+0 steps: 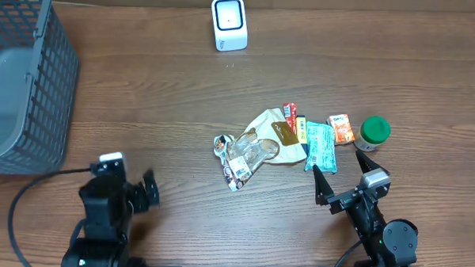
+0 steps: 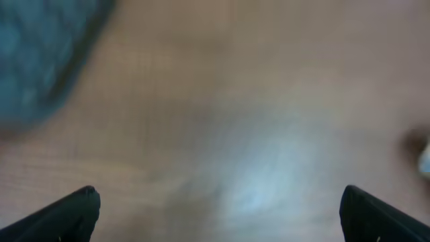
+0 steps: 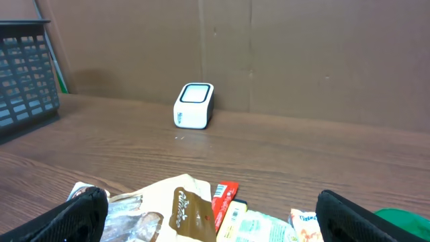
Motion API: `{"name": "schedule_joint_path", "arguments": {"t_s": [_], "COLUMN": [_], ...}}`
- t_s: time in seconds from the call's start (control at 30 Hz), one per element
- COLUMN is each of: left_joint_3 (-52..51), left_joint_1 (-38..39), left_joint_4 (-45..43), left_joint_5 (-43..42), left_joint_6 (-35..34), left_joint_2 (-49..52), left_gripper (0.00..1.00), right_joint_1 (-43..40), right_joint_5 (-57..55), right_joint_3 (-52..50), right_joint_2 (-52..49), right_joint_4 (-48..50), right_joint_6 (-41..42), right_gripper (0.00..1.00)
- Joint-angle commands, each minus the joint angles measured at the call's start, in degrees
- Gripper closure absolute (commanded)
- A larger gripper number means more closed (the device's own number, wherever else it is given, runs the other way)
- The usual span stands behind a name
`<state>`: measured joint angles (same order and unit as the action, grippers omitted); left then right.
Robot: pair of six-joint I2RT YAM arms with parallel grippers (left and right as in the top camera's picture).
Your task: Scan the item barcode
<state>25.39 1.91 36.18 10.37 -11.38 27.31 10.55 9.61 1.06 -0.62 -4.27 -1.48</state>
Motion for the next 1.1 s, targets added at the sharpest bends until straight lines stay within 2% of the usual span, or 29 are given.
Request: {"name": "schedule_joint_path", "arguments": {"t_s": [0.0, 0.1, 0.23, 0.7, 1.07], "left_joint_3": [0.1, 0.1, 0.1, -1.9, -13.0], "left_joint_1": [0.4, 0.4, 0.4, 0.3, -0.1], "left_joint_4": [-8.6, -17.2, -23.5, -27.1, -49.0], "left_joint_5": [-4.5, -7.8, -9.4, -9.4, -13.0], "left_joint_6": [1.1, 1.1, 1.2, 2.6, 2.4], "left_joint_2": [-2.9, -5.7, -10.5, -25.7, -27.1], "left_gripper": [0.00, 0.00, 0.00, 0.00, 0.00], "right_joint_1": [-0.1, -0.1, -0.1, -0.1, -0.1], "right_joint_5": [-0.3, -0.3, -0.3, -0.3, -0.3], "right_joint_3": [-0.6, -0.6, -0.6, -0.6, -0.6], "right_joint_2": [0.5, 0.5, 0.5, 0.5, 0.5], "right_joint_4": [0.3, 0.3, 0.3, 0.3, 0.3], "right_joint_6": [0.2, 0.2, 0.2, 0.2, 0.2], "right_gripper": [0.00, 0.00, 0.00, 0.00, 0.00]}}
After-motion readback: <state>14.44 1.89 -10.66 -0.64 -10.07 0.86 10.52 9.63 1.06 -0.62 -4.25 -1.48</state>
